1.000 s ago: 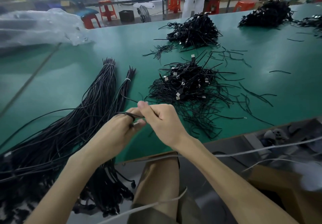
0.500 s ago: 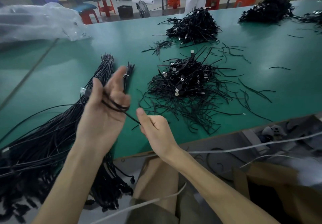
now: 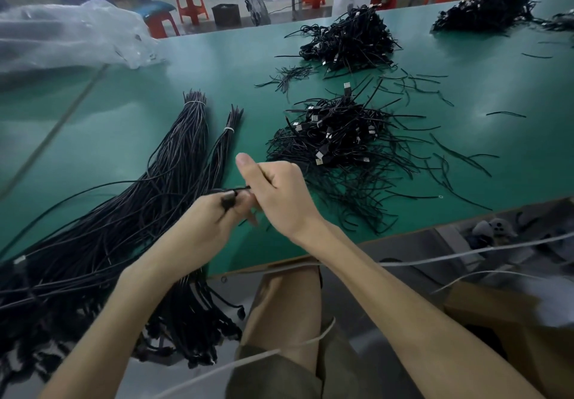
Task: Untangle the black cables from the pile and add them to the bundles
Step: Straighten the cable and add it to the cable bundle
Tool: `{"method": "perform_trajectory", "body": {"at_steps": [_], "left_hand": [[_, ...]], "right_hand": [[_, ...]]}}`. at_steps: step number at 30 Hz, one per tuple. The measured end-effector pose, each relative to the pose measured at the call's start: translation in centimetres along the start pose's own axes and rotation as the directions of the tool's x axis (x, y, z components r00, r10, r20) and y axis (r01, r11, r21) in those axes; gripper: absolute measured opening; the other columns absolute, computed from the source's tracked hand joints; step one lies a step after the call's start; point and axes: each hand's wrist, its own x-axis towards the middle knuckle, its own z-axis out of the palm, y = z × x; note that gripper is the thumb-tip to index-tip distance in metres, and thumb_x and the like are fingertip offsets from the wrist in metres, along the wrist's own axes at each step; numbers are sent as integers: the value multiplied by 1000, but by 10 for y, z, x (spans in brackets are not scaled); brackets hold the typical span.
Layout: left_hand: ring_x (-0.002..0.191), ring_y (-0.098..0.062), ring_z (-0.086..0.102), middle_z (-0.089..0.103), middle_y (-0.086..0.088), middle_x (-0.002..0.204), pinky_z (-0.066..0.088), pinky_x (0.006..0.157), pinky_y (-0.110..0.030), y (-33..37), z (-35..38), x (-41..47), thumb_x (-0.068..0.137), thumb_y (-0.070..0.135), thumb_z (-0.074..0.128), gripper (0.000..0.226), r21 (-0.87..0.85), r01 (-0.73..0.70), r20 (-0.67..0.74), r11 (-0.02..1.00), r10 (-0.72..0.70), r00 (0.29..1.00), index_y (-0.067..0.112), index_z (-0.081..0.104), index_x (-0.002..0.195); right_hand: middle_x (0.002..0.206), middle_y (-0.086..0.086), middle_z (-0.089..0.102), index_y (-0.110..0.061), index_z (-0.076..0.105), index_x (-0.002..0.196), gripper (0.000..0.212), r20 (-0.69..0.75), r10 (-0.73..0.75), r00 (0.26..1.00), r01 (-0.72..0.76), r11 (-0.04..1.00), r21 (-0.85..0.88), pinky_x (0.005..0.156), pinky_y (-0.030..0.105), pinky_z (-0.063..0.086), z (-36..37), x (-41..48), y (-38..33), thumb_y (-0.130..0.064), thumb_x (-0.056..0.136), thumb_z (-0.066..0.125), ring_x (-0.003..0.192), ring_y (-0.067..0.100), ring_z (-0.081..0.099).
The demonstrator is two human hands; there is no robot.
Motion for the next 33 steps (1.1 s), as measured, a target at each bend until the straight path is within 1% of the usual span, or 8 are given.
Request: {"method": "perform_trajectory", "body": {"at_steps": [2,4,9,16,21,25,28,33], "left_hand": [[125,9,56,66,27,126,42,104,-10,-6,3,3,103,55,31,45,-179,-77,-34,981,72,997,39,64,130],[145,1,39,49,12,155,32,115,-13,-8,8,5,102,56,30,66,-329,-60,-37,942,51,998,17,42,155],[142,-11,49,57,4,150,35,118,-23,11,21,11,102,62,33,70,-747,-3,-75,665,-81,994,14,48,150],[134,-22,58,64,-9,141,44,113,-30,28,26,17,109,47,32,58,-909,-50,-133,414,-174,976,4,56,141],[134,-16,58,63,-6,143,48,107,-28,34,14,20,114,40,20,56,-949,-108,-161,296,-160,974,4,49,146],[93,-5,72,75,4,111,54,85,-23,33,0,23,113,28,33,39,-987,-149,-132,-58,-229,965,7,63,125],[52,-5,44,60,12,81,38,59,-20,30,-8,21,113,23,37,33,-959,-131,-84,-252,-187,979,11,67,113],[41,-10,27,42,10,62,29,48,-24,28,-6,17,111,28,40,37,-995,-80,-72,-62,-123,990,19,72,97]], "right_hand": [[44,4,45,2,45,52,68,16,-15,1000,14,999,36,50,38,38,3,-3,-5,-35,108,48,42,14,36],[44,0,33,-3,39,51,66,-2,-21,1000,21,997,71,47,35,28,7,-5,-9,-33,109,47,42,12,29],[44,4,32,-9,37,50,65,-25,-30,999,31,998,54,46,32,23,8,-7,-9,-35,109,46,43,11,27],[43,-18,34,-43,35,58,55,-82,-160,984,151,983,-104,56,14,27,8,-8,-16,-24,108,50,45,3,40],[53,-5,42,-22,39,63,47,-56,-201,978,177,939,-294,72,32,34,10,-19,-15,-28,108,47,52,15,38],[52,3,41,-18,36,63,51,-5,-137,991,127,934,-334,75,44,45,4,-21,-13,-37,109,43,53,27,42],[54,7,48,-7,46,64,62,31,-6,999,15,956,-294,63,45,44,-2,-22,-11,-49,108,35,53,27,46],[64,4,59,-11,54,81,57,145,118,982,-74,957,-282,54,36,37,-7,-25,-9,-56,107,31,53,18,50]]}}
